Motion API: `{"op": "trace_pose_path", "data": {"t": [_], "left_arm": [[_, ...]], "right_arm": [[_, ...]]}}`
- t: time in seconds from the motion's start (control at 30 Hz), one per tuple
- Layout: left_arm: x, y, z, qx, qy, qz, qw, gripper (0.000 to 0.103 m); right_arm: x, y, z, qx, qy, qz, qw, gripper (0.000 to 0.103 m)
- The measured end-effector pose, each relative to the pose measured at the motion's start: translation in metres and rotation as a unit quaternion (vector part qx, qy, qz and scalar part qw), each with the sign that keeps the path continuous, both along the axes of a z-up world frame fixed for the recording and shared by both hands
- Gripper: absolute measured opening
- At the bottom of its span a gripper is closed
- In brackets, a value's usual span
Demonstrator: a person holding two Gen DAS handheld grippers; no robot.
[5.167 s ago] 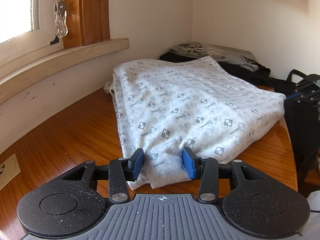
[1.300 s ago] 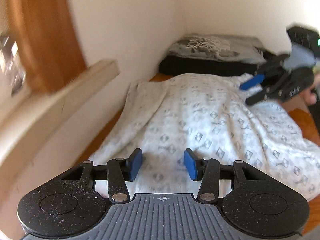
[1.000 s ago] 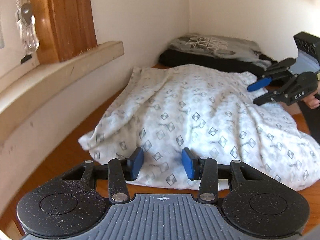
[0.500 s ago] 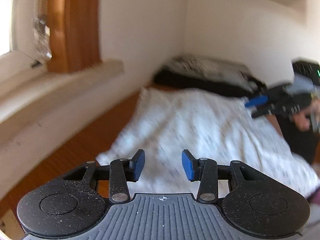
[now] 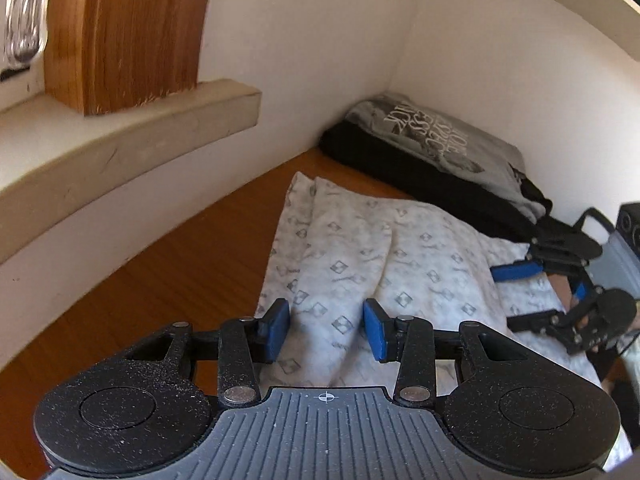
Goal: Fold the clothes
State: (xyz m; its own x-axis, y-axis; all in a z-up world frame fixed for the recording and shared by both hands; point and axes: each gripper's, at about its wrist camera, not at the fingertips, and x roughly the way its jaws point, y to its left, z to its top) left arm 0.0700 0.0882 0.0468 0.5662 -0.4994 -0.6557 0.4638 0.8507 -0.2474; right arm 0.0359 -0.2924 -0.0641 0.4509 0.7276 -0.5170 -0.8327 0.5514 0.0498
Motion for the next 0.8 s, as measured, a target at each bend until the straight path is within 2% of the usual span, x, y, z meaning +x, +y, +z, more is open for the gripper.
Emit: {"op": "trace_pose_path", "data": {"t": [0.03, 0.07, 0.13, 0.2, 0.3, 0.4, 0.47, 0.5, 0.53, 0.67, 0.7, 0.73, 0.8], "left_arm": [[0.000, 0.002, 0.001, -0.001, -0.009, 0.005, 0.9999, 0.010], [-0.001, 0.004, 0.003, -0.002, -0.020, 0.010, 0.9998, 0.003], [-0.004, 0.012, 0.015, -0.004, -0.059, 0.031, 0.9978, 0.003], [-0.004, 0.013, 0.020, 0.000, -0.070, 0.042, 0.9967, 0.003], [-0.009, 0.013, 0.018, 0.016, -0.070, 0.044, 0.9965, 0.008], [-0.014, 0.019, 0.014, 0.023, -0.062, 0.045, 0.9968, 0.008], [-0.023, 0.027, 0.012, 0.021, -0.061, 0.046, 0.9968, 0.021], [-0.031, 0.035, 0.012, 0.016, -0.064, 0.046, 0.9968, 0.034], [-0.041, 0.040, 0.011, 0.012, -0.069, 0.043, 0.9966, 0.042], [-0.063, 0.059, 0.000, 0.005, -0.077, 0.049, 0.9959, 0.042], [-0.065, 0.064, -0.001, 0.002, -0.085, 0.059, 0.9946, 0.031], [-0.068, 0.068, -0.003, -0.002, -0.093, 0.069, 0.9933, 0.001], [-0.068, 0.084, 0.000, -0.023, -0.095, 0.103, 0.9898, 0.001]], "right_arm": [[0.000, -0.001, 0.000, 0.001, 0.001, 0.000, 1.000, 0.057], [0.000, -0.001, 0.000, 0.001, 0.001, 0.001, 1.000, 0.057], [0.000, -0.001, 0.000, 0.000, 0.001, 0.003, 1.000, 0.057], [0.000, -0.002, 0.000, 0.000, 0.002, 0.007, 1.000, 0.057], [0.000, -0.003, 0.000, 0.001, 0.003, 0.008, 1.000, 0.057], [0.000, -0.005, 0.000, 0.003, 0.003, 0.008, 1.000, 0.057], [0.000, -0.006, 0.000, 0.003, 0.002, 0.007, 1.000, 0.057], [0.000, -0.006, 0.000, 0.004, 0.003, 0.007, 1.000, 0.057], [0.000, -0.007, 0.000, 0.005, 0.004, 0.008, 1.000, 0.057], [0.002, -0.007, 0.001, 0.007, 0.006, 0.008, 1.000, 0.057], [0.002, -0.007, 0.001, 0.007, 0.007, 0.009, 1.000, 0.057], [0.002, -0.007, 0.001, 0.007, 0.007, 0.009, 1.000, 0.057], [0.003, -0.007, 0.001, 0.007, 0.007, 0.009, 1.000, 0.057]]}}
